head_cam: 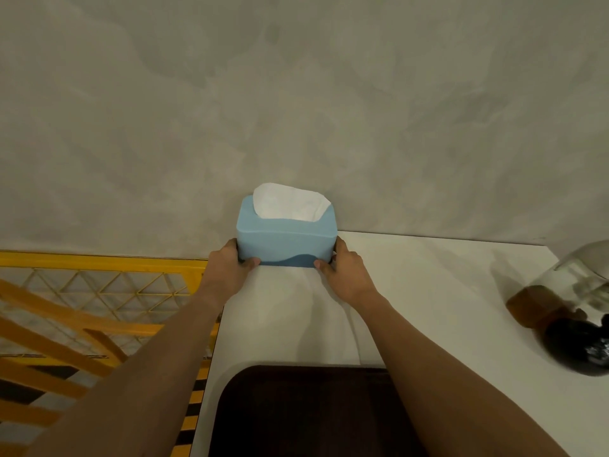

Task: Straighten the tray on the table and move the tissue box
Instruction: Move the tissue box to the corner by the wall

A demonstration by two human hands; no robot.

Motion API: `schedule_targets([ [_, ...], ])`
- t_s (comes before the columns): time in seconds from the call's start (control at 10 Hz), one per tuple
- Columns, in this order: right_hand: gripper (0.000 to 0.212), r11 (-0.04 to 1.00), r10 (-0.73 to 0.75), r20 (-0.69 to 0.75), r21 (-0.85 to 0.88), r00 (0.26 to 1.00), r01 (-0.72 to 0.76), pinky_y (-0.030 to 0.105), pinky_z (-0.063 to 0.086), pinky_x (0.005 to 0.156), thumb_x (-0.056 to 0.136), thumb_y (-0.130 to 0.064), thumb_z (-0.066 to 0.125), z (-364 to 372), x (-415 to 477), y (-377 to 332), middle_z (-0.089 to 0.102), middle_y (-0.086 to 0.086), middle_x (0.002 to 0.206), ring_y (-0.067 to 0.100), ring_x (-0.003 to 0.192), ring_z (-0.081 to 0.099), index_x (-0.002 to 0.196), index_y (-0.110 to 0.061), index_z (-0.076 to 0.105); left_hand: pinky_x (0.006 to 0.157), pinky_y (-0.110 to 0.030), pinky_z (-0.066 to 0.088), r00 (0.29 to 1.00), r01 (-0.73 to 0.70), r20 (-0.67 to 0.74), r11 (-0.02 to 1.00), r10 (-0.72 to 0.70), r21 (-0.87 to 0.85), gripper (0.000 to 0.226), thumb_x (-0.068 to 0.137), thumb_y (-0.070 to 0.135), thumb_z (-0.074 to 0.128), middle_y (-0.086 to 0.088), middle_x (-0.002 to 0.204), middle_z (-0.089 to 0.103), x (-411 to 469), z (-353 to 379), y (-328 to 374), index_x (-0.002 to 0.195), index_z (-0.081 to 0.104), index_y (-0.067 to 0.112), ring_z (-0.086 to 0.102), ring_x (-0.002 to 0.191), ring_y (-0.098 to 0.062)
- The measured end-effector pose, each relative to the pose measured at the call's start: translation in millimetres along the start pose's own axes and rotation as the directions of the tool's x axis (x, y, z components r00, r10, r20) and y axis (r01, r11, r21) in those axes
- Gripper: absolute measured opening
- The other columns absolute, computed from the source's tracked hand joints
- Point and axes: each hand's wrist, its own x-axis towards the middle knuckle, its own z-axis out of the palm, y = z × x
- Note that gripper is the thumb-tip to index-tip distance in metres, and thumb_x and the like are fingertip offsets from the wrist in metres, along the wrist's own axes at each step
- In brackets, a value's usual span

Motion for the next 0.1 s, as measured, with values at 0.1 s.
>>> schedule_targets([
  [0.1, 0.056, 1.000, 0.004, 0.025, -0.001, 1.000, -0.004, 0.024, 0.040, 0.070, 0.094, -0.029, 0.067, -2.6, -0.2, -6.2, 0.067, 0.010, 0.116, 0.028, 0.098, 0.064, 0.141, -0.011, 0.042, 0.083, -0.041, 0.049, 0.999, 0.012, 0.037, 1.000, -0.012, 0.019, 0.051, 0.089, 0.028, 0.071, -0.021, 0.120, 0.066, 2.0, -2.9, 2.3, 0.126, 0.051, -0.001, 0.061, 0.108, -0.039],
])
